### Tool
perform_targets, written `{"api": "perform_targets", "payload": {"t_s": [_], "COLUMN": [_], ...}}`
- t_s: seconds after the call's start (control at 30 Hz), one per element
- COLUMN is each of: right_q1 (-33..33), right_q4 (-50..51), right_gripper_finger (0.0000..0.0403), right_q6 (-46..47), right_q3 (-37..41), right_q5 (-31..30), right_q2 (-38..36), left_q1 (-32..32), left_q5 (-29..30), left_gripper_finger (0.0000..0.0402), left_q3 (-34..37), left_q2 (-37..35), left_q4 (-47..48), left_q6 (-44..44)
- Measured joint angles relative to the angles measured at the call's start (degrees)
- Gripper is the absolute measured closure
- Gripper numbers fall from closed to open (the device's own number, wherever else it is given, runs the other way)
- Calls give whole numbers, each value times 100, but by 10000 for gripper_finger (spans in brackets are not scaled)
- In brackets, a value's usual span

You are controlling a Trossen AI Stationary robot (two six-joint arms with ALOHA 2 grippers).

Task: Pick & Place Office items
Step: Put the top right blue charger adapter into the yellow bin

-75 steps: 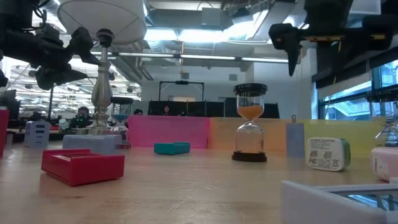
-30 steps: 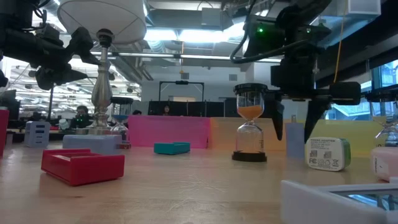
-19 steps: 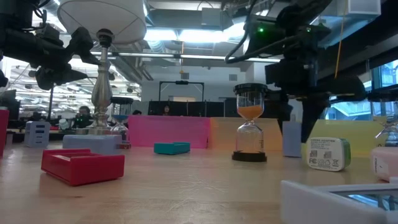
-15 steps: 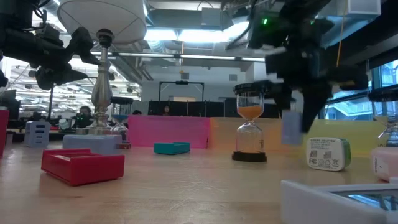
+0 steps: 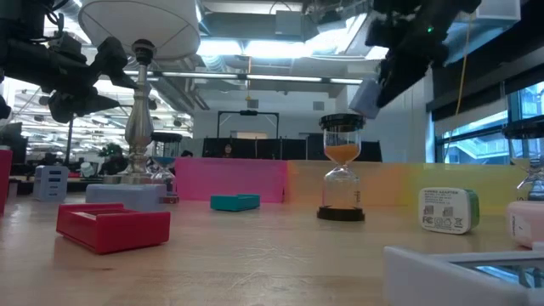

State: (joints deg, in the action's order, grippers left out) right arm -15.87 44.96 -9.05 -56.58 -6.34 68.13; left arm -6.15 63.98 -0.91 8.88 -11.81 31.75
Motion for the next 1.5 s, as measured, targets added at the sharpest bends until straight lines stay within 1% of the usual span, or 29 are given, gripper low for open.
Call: {"api": "perform_targets", "payload": {"t_s": [0.1, 0.2, 0.33, 0.53, 0.6, 0.67, 0.8, 0.97, 1.13, 1.37, 1.5], "right_q1": [-537, -1037, -1625, -2285, -2422, -2515, -2568, -2571, -2570, -2545, -2545], "right_q4": [197, 267, 255, 404, 417, 377, 132, -100, -105, -117, -126], "right_gripper_finger": [280, 280, 280, 278, 278, 277, 277, 276, 276, 274, 256], "right_q6": [869, 1370, 1782, 1892, 1926, 2012, 2058, 2034, 2051, 2060, 1995], "right_q3": [0, 0, -2, 0, 0, 0, 0, 0, 0, 0, 0], "right_q5": [-457, -763, -767, -754, -614, -490, -459, -457, -418, -416, -418], "right_q2": [-5, 105, 393, 1282, 1567, 1774, 2079, 2277, 2467, 2545, 2545], "left_q1": [0, 0, 0, 0, 0, 0, 0, 0, 0, 0, 0], "left_q5": [0, -1, -1, 1, 1, 1, 1, 1, 1, 0, 0], "left_gripper_finger": [125, 125, 125, 125, 125, 125, 125, 125, 125, 125, 125], "left_q3": [0, 0, 0, 0, 0, 0, 0, 0, 0, 0, 0], "left_q2": [0, 0, 0, 0, 0, -1, 0, 0, 0, 0, 0], "left_q4": [0, 0, 0, 0, 0, 0, 0, 0, 0, 0, 0], "left_q6": [0, 0, 0, 0, 0, 0, 0, 0, 0, 0, 0]}}
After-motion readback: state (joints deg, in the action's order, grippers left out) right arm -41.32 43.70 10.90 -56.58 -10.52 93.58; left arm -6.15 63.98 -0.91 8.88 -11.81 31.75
